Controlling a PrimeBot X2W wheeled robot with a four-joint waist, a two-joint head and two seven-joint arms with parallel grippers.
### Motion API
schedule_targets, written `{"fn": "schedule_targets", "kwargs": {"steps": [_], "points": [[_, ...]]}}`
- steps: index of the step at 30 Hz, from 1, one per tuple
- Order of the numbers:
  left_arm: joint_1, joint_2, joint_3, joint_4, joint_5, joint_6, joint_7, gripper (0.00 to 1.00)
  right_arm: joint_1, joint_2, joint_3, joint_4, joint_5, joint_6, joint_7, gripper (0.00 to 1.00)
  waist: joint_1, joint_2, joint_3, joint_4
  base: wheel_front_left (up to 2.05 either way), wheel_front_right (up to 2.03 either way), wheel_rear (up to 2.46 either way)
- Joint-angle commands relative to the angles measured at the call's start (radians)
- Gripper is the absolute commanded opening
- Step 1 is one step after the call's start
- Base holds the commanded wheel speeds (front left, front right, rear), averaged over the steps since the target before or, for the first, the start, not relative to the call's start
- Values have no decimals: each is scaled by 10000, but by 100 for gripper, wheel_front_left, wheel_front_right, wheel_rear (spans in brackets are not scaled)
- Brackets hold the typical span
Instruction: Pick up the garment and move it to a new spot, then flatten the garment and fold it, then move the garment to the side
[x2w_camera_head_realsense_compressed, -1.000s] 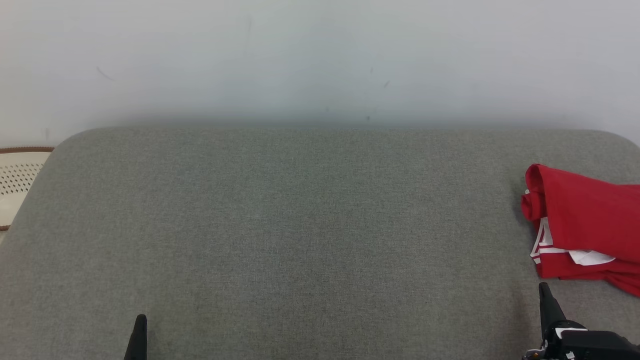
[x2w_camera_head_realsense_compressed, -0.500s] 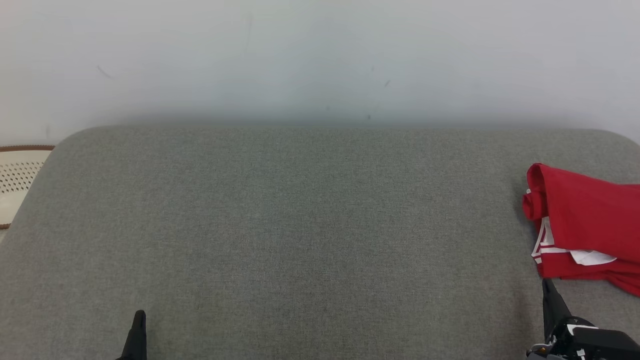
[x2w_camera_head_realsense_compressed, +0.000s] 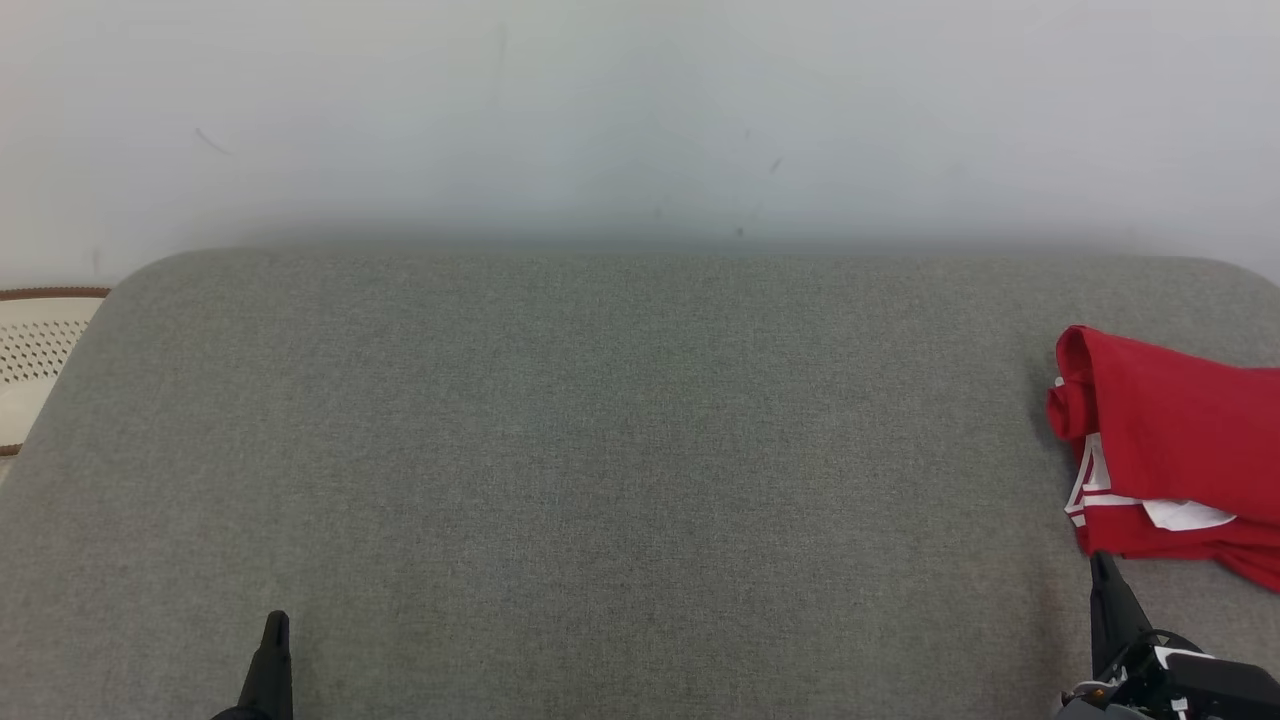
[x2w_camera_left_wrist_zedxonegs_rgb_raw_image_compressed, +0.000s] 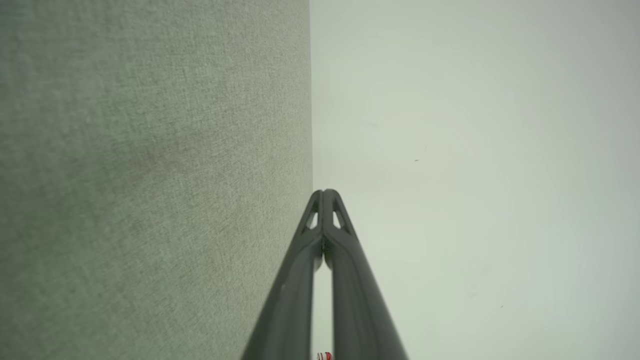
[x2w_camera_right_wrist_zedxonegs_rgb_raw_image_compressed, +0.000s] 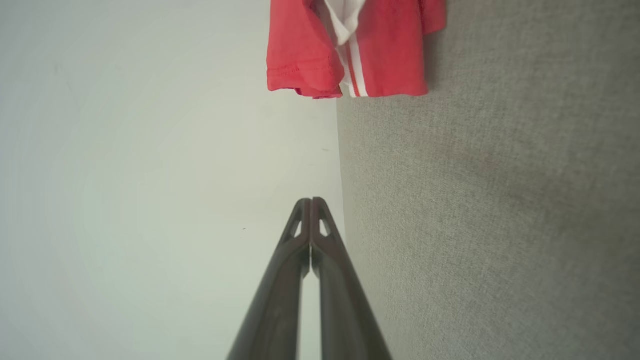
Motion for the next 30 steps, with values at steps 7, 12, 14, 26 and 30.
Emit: {"fn": "schedule_targets", "kwargs": {"steps": [7, 12, 14, 26, 30], "points": [[-79, 48, 38, -21, -198, -36, 46, 0, -13, 35, -36, -61, 175, 4, 56, 0, 0, 0, 4, 2, 0, 0, 0], [-78, 48, 38, -21, -195, -37, 46, 0, -13, 33, -35, -61, 176, 4, 56, 0, 0, 0, 4, 2, 0, 0, 0], [-78, 48, 37, -21, -195, -37, 46, 0, -13, 33, -34, -61, 176, 4, 56, 0, 0, 0, 4, 2, 0, 0, 0], [-76, 46, 35, -21, -194, -37, 45, 0, -12, 32, -34, -60, 177, 4, 53, 0, 0, 0, 4, 2, 0, 0, 0], [-76, 46, 35, -21, -194, -37, 45, 0, -12, 32, -33, -60, 177, 4, 54, 0, 0, 0, 4, 2, 0, 0, 0]]}}
